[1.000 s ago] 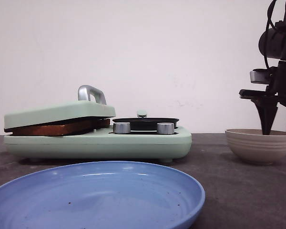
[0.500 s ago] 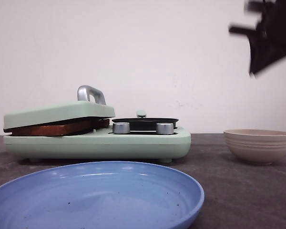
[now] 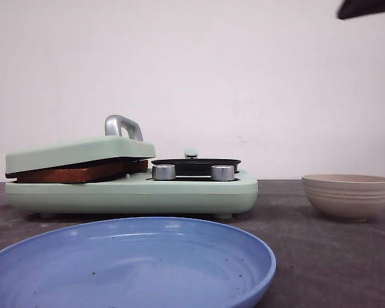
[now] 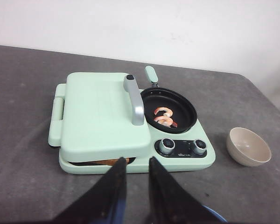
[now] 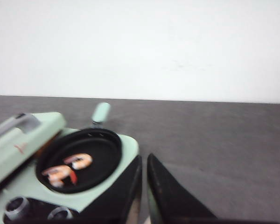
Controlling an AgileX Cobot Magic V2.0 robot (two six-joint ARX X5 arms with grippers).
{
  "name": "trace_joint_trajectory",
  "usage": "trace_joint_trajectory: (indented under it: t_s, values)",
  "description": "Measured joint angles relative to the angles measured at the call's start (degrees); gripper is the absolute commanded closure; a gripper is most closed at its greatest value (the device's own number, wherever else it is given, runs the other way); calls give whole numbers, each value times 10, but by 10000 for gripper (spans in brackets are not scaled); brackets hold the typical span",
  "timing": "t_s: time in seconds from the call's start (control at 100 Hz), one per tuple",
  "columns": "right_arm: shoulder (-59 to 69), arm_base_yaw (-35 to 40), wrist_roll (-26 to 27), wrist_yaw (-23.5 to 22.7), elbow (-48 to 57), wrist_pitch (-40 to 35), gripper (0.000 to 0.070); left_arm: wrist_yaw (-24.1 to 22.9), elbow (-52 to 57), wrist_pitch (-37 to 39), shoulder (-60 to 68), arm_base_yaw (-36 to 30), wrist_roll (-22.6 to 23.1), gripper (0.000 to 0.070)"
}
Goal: Make breakfast with bread and shrimp
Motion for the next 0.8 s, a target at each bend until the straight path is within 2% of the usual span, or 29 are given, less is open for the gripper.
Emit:
trace_joint_trajectory:
  t_s: [0.16,0.8]
  values:
    - [-69,0,-1,43,-10,-44,690,0,0,-16,0,0,-7,699]
    - [-132,0,-2,44,-10,-48,690,1,0,-24,0,0,-15,699]
